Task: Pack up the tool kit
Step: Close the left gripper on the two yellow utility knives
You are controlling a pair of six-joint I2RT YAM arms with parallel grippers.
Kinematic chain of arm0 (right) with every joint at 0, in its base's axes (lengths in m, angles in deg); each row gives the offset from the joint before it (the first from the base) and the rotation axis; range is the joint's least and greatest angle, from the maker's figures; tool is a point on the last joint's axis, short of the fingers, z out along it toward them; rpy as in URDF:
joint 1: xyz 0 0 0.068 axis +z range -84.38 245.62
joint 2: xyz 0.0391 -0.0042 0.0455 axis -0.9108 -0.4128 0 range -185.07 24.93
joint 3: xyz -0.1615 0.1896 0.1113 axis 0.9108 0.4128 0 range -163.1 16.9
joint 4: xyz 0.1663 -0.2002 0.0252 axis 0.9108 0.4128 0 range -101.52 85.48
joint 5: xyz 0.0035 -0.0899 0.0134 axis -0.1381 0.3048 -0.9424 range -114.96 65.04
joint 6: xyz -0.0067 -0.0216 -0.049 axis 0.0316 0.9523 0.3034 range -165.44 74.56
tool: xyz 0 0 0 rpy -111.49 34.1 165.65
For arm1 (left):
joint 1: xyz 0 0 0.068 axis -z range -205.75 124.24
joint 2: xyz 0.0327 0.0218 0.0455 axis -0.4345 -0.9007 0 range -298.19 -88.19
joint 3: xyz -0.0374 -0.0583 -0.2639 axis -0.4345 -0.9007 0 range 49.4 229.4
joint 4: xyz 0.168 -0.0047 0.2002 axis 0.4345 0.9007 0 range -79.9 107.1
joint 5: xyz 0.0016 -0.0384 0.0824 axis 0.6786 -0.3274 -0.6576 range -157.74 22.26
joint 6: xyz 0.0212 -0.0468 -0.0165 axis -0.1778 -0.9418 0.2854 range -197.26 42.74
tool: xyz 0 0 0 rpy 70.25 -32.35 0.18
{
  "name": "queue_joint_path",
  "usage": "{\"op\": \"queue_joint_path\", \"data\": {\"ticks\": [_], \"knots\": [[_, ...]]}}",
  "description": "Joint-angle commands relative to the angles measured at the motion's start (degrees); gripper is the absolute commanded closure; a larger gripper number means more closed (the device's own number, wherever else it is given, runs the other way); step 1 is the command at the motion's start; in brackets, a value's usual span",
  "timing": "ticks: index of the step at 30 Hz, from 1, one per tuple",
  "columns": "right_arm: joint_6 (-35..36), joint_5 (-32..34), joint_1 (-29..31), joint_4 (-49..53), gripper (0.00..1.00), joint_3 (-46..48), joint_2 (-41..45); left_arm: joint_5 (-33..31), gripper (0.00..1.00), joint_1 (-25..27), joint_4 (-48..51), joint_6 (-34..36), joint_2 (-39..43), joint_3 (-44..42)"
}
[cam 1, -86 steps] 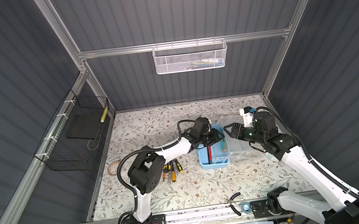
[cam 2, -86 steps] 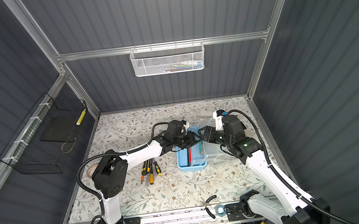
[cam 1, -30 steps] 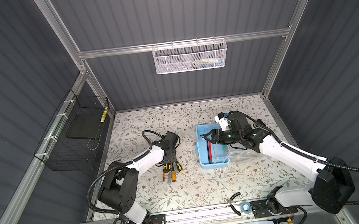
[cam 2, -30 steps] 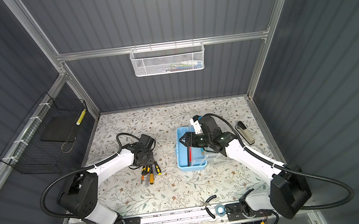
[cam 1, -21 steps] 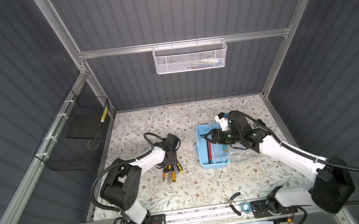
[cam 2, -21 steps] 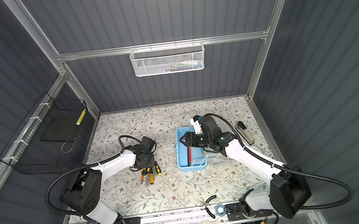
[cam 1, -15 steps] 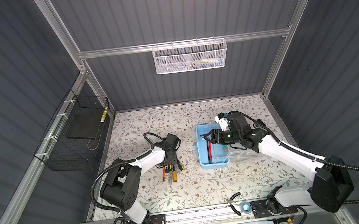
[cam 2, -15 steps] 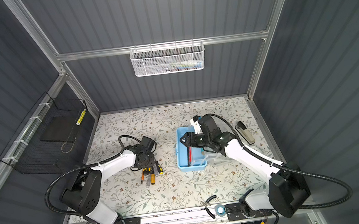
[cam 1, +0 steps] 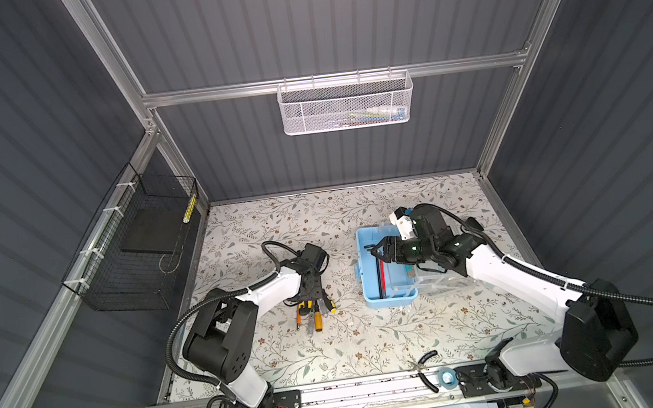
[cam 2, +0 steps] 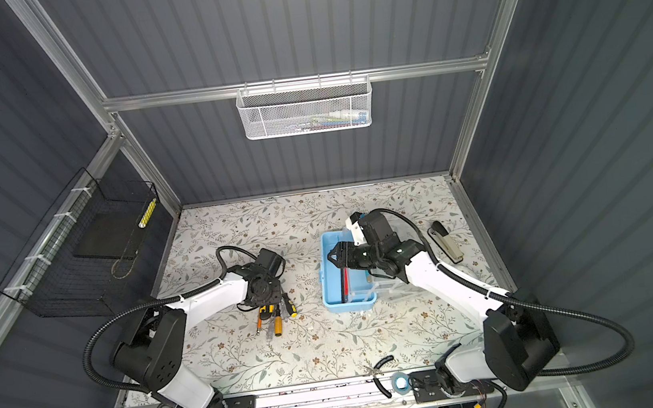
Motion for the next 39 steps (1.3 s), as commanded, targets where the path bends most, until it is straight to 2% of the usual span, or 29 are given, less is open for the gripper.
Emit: {"op": "queue_joint_path", "data": {"ticks": [1,17,24,29,39], "knots": [[0.6,0.4,0.1,0.1,0.34,-0.1,-0.4,0.4,0.56,-0.1,0.5,-0.4,-2.0,-0.1],[0.7,0.3,-0.7,-0.7,0.34,0.6,-2.0,-0.2,0.57,0.1,-0.1,-0.6,-4.1,0.0],[0.7,0.1,-1.1,-0.8,0.34,0.9,-1.9,-0.7,0.65,0.1,-0.2,-0.6,-4.4,0.2],[0.5,0.0,-1.4,-0.8,0.34,0.9,-1.9,-1.3,0.68,0.1,0.8,-0.1,-3.7,1.3],[-0.4,-1.3,-2.1,-1.4,0.34,0.6,-1.5,-0.9,0.73,0.2,4.4,0.3,2.5,5.3]]}}
